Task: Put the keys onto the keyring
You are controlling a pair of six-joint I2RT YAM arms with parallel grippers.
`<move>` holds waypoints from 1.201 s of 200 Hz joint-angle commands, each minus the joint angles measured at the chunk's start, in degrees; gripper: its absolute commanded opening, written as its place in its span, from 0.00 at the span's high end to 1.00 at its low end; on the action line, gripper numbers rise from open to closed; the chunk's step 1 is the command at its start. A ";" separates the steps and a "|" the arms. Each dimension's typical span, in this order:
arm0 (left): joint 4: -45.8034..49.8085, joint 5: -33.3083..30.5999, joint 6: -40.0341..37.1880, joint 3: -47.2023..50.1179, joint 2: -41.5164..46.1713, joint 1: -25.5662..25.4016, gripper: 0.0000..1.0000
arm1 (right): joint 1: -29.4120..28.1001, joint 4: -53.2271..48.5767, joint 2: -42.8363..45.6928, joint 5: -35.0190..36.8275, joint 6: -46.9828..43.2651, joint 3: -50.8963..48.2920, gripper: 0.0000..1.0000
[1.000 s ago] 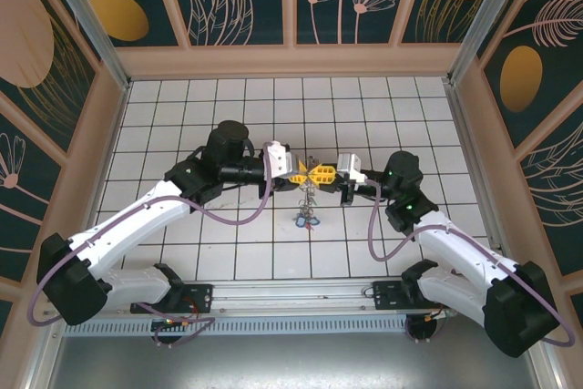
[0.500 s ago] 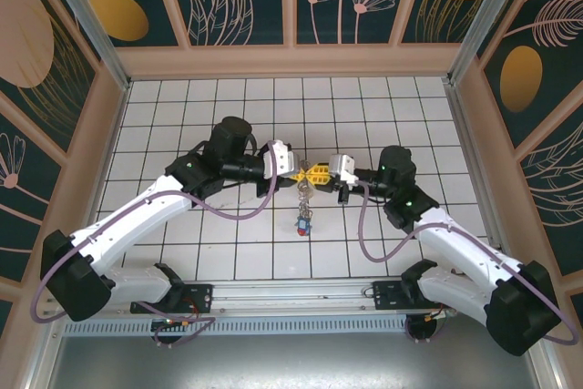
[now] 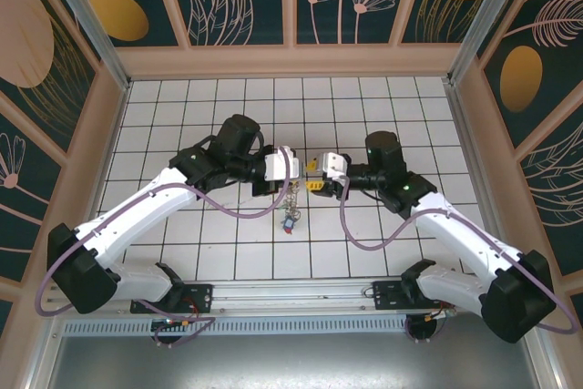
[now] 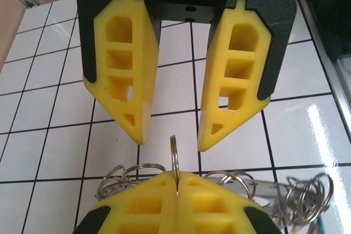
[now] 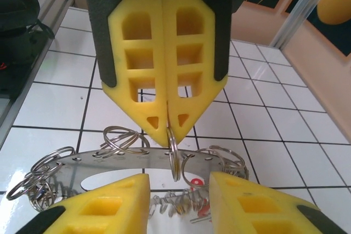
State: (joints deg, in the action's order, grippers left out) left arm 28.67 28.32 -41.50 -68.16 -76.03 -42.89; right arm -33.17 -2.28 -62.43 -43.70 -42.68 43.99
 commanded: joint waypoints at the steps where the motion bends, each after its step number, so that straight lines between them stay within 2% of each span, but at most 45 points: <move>1: 0.86 -0.06 -2.40 -2.42 -0.08 -0.39 1.00 | -0.36 -3.71 -1.03 -3.28 -1.93 2.70 0.67; 80: 2.23 1.33 -3.13 -2.78 -0.64 -0.44 1.00 | -0.57 -3.21 -2.49 -4.37 -1.97 3.83 0.68; 123: 2.36 1.98 -3.06 -3.22 -1.29 -0.43 1.00 | -0.98 -3.83 -4.18 -6.04 -2.68 5.14 0.72; 137: 2.27 2.09 -2.98 -3.38 -1.40 -0.44 1.00 | -1.35 -3.76 -4.61 -6.10 -2.71 5.24 0.78; 154: 2.18 1.95 -2.97 -3.38 -1.23 -0.39 1.00 | -1.62 -4.87 -5.36 -5.92 -3.52 5.69 1.00; 170: 0.84 1.47 -2.50 -2.68 -0.35 -0.41 1.00 | -1.63 -4.73 -5.20 -5.84 -3.69 5.47 1.00; 180: -2.21 0.87 -1.45 -0.82 1.37 -0.42 1.00 | -1.52 -2.68 -4.45 -5.45 -2.51 4.60 1.00; 196: -9.82 -0.76 1.23 4.66 5.63 -0.42 0.79 | -1.12 3.70 -1.99 -5.39 1.04 1.56 1.00; 202: -13.02 -1.06 2.30 7.07 7.38 -0.44 0.75 | -0.85 7.28 -0.60 -5.74 2.83 -0.08 1.00; 218: -18.51 -1.85 4.85 10.62 10.14 -0.39 0.73 | -0.07 15.29 1.88 -6.38 7.82 -3.41 1.00; 240: -17.87 -1.41 5.59 10.71 10.26 -0.43 0.74 | 0.19 25.05 4.47 -6.43 14.01 -7.56 1.00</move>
State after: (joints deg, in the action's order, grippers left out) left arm 17.82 26.87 -38.85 -58.15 -66.46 -42.89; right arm -33.43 6.57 -61.60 -47.64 -36.99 39.38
